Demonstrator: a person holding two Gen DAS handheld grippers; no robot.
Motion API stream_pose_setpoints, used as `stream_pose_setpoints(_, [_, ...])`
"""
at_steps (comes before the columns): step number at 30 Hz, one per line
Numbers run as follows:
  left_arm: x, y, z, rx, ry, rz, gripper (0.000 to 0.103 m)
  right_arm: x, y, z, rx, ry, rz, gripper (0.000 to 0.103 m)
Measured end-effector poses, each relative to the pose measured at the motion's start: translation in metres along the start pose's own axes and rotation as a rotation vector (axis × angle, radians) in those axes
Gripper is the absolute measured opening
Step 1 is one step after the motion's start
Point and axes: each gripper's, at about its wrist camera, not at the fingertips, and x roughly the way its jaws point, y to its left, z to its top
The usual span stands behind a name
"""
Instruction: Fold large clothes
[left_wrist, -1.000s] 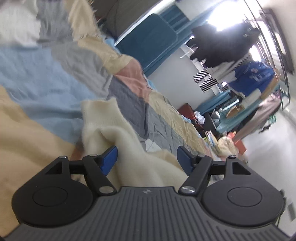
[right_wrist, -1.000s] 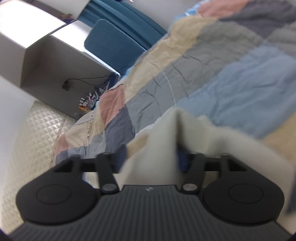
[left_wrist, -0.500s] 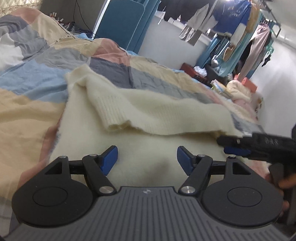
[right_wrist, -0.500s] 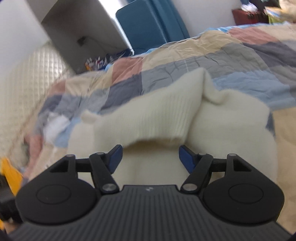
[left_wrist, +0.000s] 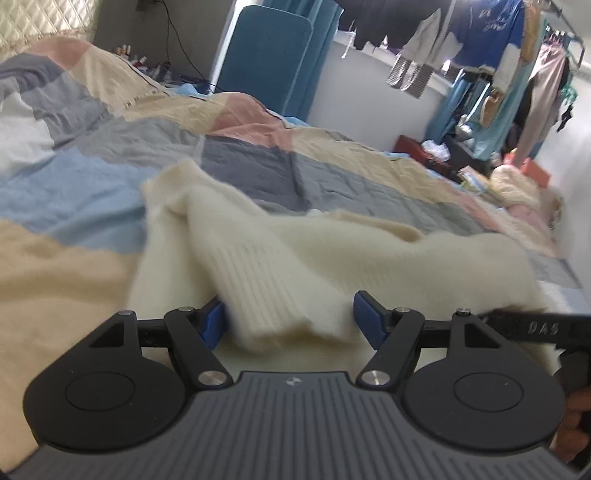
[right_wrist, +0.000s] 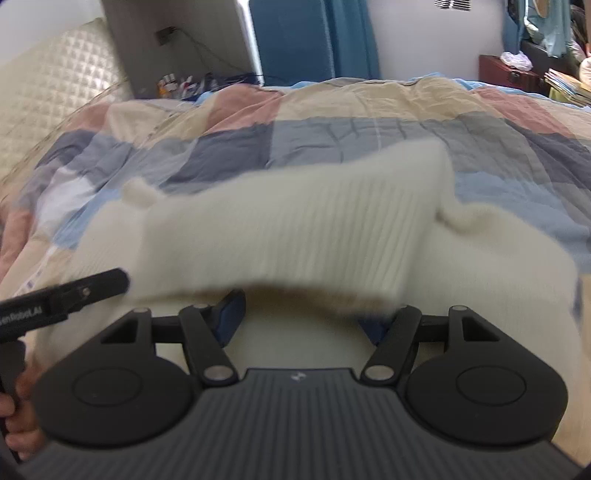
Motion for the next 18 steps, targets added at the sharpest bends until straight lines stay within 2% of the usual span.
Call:
stream_pose_setpoints(6, [0.024,0.003,0.025,0.056,-0.004,0.082,0.075,0.024,-0.002,0.022,-0.019,-0.005,-0.029,0.067])
stream_pose_setpoints(13, [0.044,0.027,0.050,-0.021,-0.030,0.097,0.075,0.053,-0.007,0.046,0.010,-0.062,-0.066,0.067])
stream_pose_setpoints(18, [0.047,0.043,0.058,-0.085,-0.061,0.090,0.075,0.065,-0.018,0.060,0.039,-0.153,-0.106,0.070])
